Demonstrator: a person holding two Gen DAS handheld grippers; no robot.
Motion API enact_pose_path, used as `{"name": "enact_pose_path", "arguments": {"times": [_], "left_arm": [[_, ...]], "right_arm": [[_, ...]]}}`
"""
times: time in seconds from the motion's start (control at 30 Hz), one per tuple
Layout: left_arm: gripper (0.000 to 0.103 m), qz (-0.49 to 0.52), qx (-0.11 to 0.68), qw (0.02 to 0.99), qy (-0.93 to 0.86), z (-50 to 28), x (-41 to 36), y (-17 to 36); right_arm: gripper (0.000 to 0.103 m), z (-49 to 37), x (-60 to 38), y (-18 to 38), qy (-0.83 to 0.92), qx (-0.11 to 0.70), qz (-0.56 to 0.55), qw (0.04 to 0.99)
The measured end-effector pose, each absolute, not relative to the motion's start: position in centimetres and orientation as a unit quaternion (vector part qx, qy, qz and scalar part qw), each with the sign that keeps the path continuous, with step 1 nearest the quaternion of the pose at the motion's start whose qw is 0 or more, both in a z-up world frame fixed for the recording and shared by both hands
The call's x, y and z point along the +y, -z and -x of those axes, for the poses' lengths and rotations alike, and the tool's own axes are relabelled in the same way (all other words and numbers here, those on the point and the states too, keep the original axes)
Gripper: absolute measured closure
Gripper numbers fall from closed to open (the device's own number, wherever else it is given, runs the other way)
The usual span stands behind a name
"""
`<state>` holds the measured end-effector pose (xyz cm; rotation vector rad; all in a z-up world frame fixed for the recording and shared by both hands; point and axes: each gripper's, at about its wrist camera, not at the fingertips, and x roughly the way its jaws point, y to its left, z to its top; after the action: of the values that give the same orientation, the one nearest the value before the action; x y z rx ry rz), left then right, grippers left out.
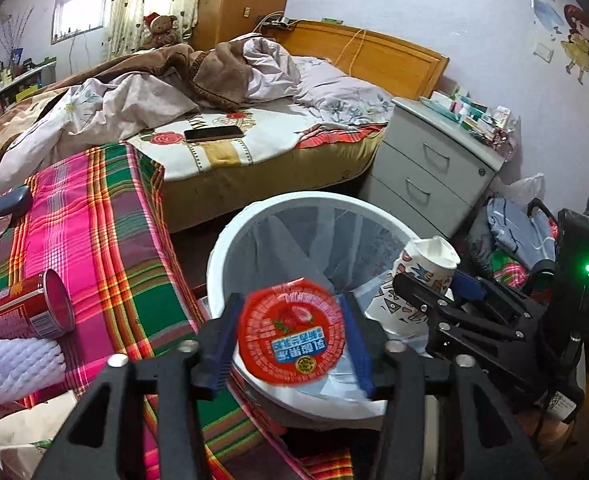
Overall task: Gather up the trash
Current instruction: 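Carry both cups over the white trash bin and open both tools to drop them, then grasp the beige paper bag with the right tool while the left grasps the purple juice box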
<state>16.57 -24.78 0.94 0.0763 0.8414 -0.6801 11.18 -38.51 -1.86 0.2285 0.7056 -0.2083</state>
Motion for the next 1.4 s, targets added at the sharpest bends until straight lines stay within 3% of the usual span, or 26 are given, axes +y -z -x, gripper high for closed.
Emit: {"name": "enact_pose_path", "arguments": {"times": [0.07, 0.23, 0.7, 1.4], "left_arm": [[0.031, -0.028, 0.397, 0.857, 0.326, -16.7, -24.6, -0.9], [0.031, -0.032, 0.393, 0.861, 0.320, -16.7, -24.4, -1.0], [0.031, -0.018, 0.363, 0.890, 0.277, -14.5, -18.9, -3.0], [0.030, 0.023, 0.314, 0.937, 0.152, -10.2, -4.6, -4.2]], "right_arm": [[0.044, -11.1, -38.7, 2.0, 0.098, 0.346, -0.119, 0.926], [0.038, -10.9, -38.7, 1.8, 0.105, 0.336, -0.123, 0.928], [0.038, -9.5, -35.7, -0.5, 0.096, 0.302, -0.114, 0.942], [0.038, -9.6, -26.2, -1.1, -0.010, 0.280, -0.078, 0.957]]}}
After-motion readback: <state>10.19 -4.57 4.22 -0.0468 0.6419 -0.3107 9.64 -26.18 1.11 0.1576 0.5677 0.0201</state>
